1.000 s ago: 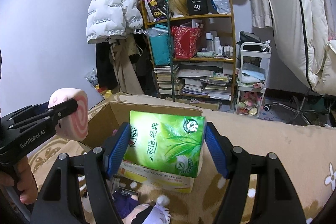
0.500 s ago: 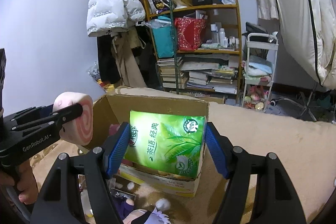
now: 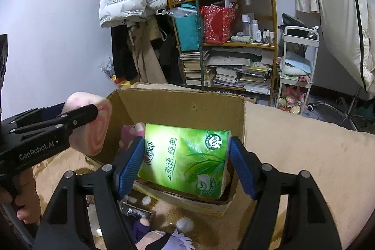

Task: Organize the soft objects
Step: 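Lift both held items and carry them over the box, then open both tools to drop the cylinder plush and tissue pack into the box, then withdraw both tools and lower them toward the white-haired doll, then close the right tool on the white-haired doll while the left tool grasps the white fluffy keychain, then lift the doll and keychain and carry both over the box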

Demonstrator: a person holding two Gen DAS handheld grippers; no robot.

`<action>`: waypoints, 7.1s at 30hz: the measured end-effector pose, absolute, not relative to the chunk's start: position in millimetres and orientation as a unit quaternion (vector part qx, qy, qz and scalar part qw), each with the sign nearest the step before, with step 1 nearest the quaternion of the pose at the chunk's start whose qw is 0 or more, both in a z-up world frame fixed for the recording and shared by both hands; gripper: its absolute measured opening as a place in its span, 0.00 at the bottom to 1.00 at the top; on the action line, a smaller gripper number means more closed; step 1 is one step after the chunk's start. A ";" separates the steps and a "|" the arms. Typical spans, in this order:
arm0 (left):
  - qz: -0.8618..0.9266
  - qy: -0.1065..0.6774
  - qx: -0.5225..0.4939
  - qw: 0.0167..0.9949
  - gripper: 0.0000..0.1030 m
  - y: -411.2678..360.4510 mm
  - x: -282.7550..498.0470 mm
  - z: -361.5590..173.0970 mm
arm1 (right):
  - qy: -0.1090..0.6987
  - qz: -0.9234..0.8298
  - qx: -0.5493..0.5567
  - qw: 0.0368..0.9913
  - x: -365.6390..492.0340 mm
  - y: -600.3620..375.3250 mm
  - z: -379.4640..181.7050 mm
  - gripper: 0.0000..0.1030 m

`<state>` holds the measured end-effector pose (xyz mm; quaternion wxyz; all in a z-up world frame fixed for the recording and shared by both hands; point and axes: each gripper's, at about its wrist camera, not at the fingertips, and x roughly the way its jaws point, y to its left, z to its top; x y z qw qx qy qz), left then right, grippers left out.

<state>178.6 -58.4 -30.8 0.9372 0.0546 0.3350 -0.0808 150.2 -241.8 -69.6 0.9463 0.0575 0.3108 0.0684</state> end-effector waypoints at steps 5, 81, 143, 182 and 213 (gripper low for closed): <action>-0.076 0.357 0.054 0.929 0.71 -56.4 181.8 -34.8 | 0.315 0.068 0.061 0.945 148.1 -243.7 -70.9 0.83; -0.021 0.551 0.003 0.834 0.96 -1.8 132.2 -107.5 | 0.407 0.040 0.135 0.902 80.6 -244.0 -108.7 1.00; -0.068 0.646 -0.051 0.758 0.50 -15.4 146.3 -175.2 | 0.502 0.098 0.113 0.852 98.4 -215.8 -165.2 0.72; -0.095 0.494 -0.037 0.864 0.34 -18.1 104.6 -87.5 | 0.450 0.038 0.140 0.881 74.7 -246.0 -129.8 0.67; -0.059 0.222 0.027 0.973 0.35 -31.1 102.1 10.9 | 0.248 0.023 0.146 0.957 59.6 -259.5 -34.3 0.67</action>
